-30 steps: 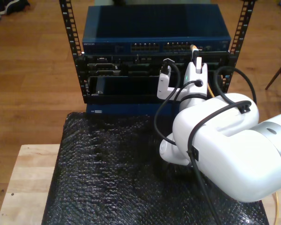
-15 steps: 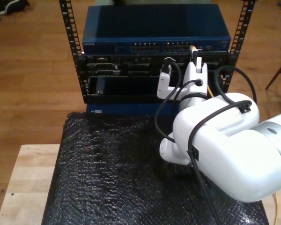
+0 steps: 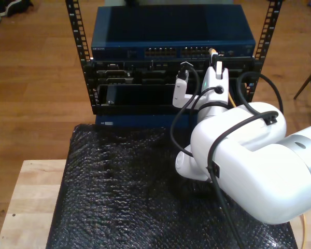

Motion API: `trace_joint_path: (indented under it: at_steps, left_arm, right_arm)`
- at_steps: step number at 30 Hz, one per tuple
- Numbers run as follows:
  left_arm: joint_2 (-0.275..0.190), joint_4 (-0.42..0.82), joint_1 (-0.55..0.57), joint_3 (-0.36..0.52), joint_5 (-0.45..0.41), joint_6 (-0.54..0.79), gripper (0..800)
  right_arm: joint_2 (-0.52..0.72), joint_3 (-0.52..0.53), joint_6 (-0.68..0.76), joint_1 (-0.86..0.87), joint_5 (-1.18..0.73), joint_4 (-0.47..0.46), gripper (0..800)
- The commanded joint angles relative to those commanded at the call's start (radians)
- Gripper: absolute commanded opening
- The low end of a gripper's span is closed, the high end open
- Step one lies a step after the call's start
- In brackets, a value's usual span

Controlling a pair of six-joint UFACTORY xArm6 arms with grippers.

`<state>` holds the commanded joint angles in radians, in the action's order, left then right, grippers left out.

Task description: Grab the cable and plug it in

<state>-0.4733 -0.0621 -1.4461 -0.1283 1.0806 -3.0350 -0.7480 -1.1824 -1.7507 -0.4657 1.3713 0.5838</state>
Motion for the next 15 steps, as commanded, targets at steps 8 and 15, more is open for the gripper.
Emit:
trace_joint_path:
  at_steps: [8, 15]
  left_arm:
    - [0.000, 0.000, -0.002, 0.000, 0.000, 0.000, 800]
    - [0.000, 0.000, -0.002, 0.000, 0.000, 0.002, 800]
  right_arm:
    - [-0.002, -0.002, 0.000, 0.000, -0.006, 0.000, 0]
    - [-0.006, -0.009, 0.000, 0.002, -0.006, 0.000, 0]
